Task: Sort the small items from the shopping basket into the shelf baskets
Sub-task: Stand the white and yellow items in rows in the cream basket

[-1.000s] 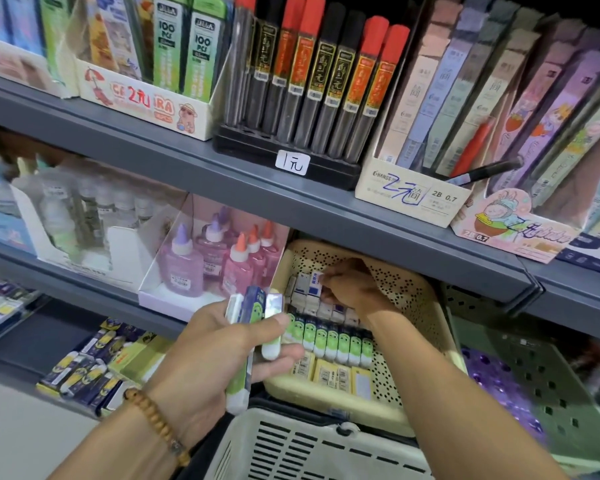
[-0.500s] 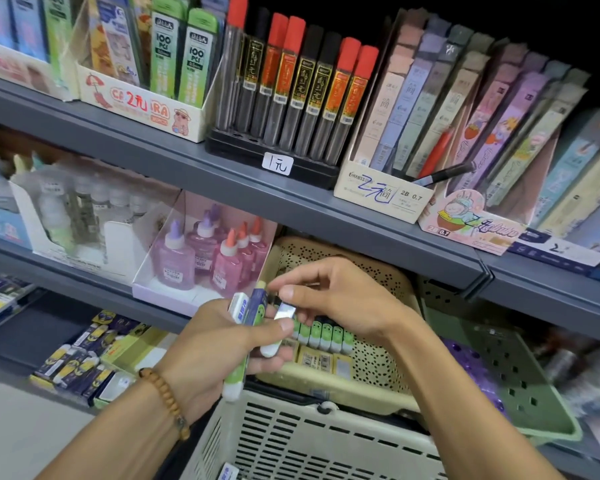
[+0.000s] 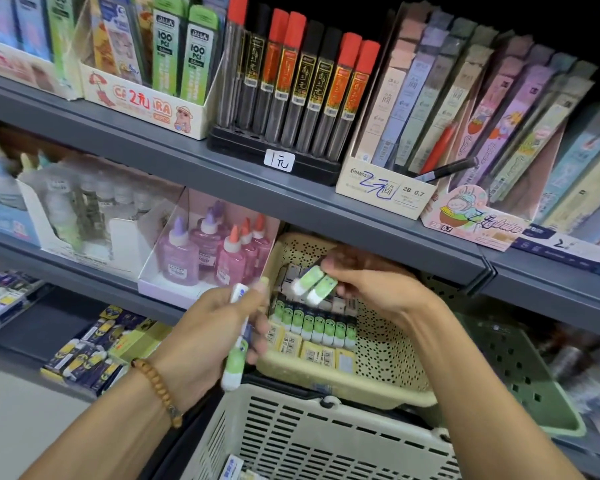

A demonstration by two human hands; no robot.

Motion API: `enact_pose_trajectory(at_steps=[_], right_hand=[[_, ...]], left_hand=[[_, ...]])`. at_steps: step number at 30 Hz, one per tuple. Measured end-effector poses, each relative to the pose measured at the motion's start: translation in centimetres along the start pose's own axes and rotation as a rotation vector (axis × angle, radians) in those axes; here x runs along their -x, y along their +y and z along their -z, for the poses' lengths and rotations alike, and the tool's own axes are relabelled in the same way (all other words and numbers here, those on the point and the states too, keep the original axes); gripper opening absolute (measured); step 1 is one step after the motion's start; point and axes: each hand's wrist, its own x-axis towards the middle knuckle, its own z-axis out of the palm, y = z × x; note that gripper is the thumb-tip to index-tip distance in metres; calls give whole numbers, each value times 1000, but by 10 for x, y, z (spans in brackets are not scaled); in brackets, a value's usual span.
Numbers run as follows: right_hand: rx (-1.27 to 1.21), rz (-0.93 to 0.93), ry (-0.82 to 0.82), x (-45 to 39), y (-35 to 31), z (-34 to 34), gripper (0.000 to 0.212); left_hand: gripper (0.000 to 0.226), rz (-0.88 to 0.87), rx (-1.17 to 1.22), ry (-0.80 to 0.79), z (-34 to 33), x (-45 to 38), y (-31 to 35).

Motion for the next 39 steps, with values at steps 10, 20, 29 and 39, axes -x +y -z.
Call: enact_pose_trajectory(at_steps=[10,20,29,39], right_hand=[[342,-195,-6,-49,48,-15,4],[333,-175,79,-50,57,-28,17],[95,98,-52,23,6,-57,23],[38,-18,41,42,28,-26,19]], left_hand=[[18,22,395,57,8,-10,4],[18,-50,475,64,4,-10,7],[17,-146,534,230,-11,-15,4],[29,-221,178,93,-8,-5,8]])
